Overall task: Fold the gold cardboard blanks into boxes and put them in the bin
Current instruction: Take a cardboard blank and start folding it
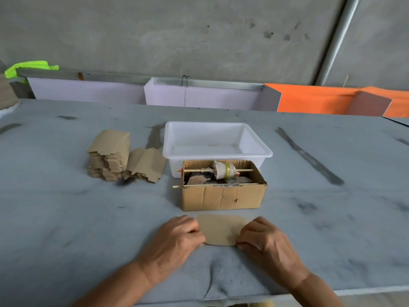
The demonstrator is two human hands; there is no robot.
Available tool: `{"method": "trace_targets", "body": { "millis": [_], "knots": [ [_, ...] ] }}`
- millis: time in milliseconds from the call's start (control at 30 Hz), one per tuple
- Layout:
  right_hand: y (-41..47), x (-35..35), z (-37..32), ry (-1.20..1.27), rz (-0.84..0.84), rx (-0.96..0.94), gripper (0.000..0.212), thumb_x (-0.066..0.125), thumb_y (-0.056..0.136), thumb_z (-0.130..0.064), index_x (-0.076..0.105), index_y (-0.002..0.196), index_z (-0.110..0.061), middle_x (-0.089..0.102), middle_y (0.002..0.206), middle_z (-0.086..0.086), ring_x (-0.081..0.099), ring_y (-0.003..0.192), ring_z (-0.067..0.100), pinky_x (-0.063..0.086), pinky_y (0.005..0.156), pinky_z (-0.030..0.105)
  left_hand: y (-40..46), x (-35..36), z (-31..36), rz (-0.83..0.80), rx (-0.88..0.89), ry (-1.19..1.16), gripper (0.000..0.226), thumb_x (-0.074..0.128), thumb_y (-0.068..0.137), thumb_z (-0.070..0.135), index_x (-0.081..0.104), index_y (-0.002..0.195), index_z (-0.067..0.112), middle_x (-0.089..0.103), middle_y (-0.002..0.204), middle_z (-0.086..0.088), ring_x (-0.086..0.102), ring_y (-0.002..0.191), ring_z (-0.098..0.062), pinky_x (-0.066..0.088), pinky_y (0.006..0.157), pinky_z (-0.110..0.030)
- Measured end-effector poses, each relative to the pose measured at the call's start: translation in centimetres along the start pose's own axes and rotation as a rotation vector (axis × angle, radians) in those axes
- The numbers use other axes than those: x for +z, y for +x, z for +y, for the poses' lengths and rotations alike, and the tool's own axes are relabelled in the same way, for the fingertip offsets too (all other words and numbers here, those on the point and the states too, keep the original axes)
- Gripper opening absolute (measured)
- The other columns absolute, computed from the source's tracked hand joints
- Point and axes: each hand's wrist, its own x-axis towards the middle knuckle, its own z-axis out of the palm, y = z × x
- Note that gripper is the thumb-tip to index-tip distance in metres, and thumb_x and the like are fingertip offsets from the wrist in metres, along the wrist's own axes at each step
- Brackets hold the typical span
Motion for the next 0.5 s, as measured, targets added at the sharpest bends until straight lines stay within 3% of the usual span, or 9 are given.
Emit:
{"method": "trace_targets", "body": {
  "millis": [133, 233, 333, 500],
  "knots": [
    [-0.5, 0.4, 0.0, 0.107, 0.050, 0.135, 0.018, 0.081, 0.065, -0.003, 0.071, 0.065, -0.017, 0.066, 0.072, -0.008, 0.058, 0.072, 0.017, 0.046, 0.061, 0.023, -0.4, 0.5, 0.4, -0.021, -0.191, -0.158, 0.010, 0.079, 0.073, 0.018, 0.070, 0.069, 0.015, 0.057, 0.072, 0.003, 0.057, 0.073, -0.017, 0.045, 0.068, -0.028],
    [-0.6, 0.8, -0.1, 0.202, 0.066, 0.316, 0.011, 0.079, 0.072, -0.010, 0.072, 0.067, -0.016, 0.064, 0.076, -0.005, 0.053, 0.085, 0.014, 0.043, 0.071, 0.020, -0.2, 1.0, 0.8, 0.041, -0.435, -0.307, 0.007, 0.075, 0.079, 0.022, 0.073, 0.075, 0.016, 0.054, 0.081, 0.012, 0.051, 0.087, -0.008, 0.036, 0.080, -0.017],
    [-0.2, 1.0, -0.1, 0.206, 0.014, 0.428, 0.004, 0.076, 0.076, -0.018, 0.074, 0.075, -0.015, 0.062, 0.084, -0.004, 0.049, 0.093, 0.013, 0.040, 0.076, 0.018, 0.1, 1.4, 1.1, 0.048, -0.581, -0.338, 0.010, 0.075, 0.078, 0.024, 0.071, 0.071, 0.018, 0.052, 0.086, 0.014, 0.047, 0.093, -0.006, 0.035, 0.084, -0.017],
    [1.3, 0.9, 0.0, 0.223, -0.085, 0.655, 0.008, 0.077, 0.073, -0.024, 0.074, 0.072, -0.017, 0.060, 0.083, -0.007, 0.052, 0.094, 0.015, 0.038, 0.068, 0.021, 0.7, 1.8, 1.3, 0.016, -0.755, -0.284, 0.012, 0.073, 0.077, 0.028, 0.072, 0.069, 0.020, 0.051, 0.092, 0.018, 0.043, 0.097, -0.006, 0.030, 0.086, -0.019]
  ]
}}
